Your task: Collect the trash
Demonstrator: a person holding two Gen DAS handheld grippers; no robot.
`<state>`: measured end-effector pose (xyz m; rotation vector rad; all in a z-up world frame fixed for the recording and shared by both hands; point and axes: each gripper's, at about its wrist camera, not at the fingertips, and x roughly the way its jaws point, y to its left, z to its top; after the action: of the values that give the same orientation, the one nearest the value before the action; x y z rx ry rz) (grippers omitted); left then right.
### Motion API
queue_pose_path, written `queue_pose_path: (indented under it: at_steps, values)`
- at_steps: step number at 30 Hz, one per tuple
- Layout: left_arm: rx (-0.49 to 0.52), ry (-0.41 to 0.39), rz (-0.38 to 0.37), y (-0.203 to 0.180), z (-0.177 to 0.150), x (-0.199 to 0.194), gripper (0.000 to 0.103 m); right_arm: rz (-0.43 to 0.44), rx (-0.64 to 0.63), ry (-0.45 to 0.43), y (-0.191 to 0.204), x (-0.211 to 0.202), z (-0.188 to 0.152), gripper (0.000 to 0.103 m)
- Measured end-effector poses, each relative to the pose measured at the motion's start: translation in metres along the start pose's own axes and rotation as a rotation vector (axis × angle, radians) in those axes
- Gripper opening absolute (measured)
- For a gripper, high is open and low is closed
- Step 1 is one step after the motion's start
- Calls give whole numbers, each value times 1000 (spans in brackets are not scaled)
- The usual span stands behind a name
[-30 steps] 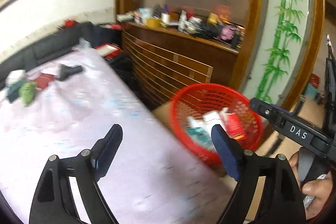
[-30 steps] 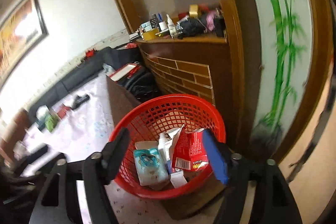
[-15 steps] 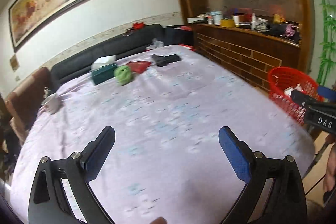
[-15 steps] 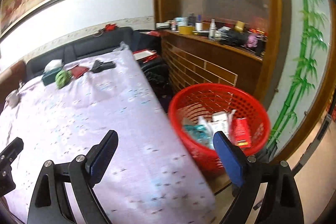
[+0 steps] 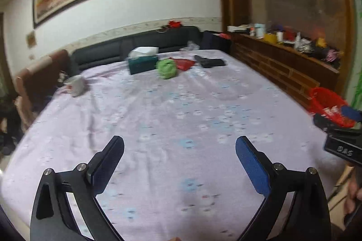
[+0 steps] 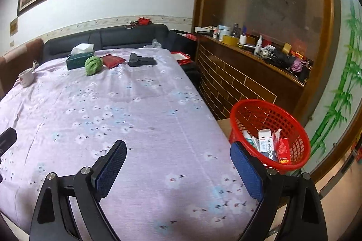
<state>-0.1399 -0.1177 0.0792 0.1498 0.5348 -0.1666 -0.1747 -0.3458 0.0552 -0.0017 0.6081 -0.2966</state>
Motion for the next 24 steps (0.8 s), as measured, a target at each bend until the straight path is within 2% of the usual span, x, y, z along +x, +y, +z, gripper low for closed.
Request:
queue_pose_path:
  at_steps: [2,4,6,11,13,15,24]
  values:
    - [4,16,24,2,-1,1,99,11,-9,5,6,1,0,95]
    - [18,24,11,2,-3,2,99,20,-19,4,11,0,-1,95]
    - [34,17,45,3,-4,0,99,24,-35,3,17,-1,-1,95]
    - [101,4,74,-5,-5,-6,99,34,-63,-3,27,-3,-2,95]
    - [130,-45,162,-9,-9,-12,99,37,-71,-7,30,-4,-2,95]
    - [150,-66,196,-11,-12,-16,99,41,-76,-8,33,-4,-2,95]
    - [82,52,112,6,-20,1,99,58,-109,-3,49,-3,-4,95]
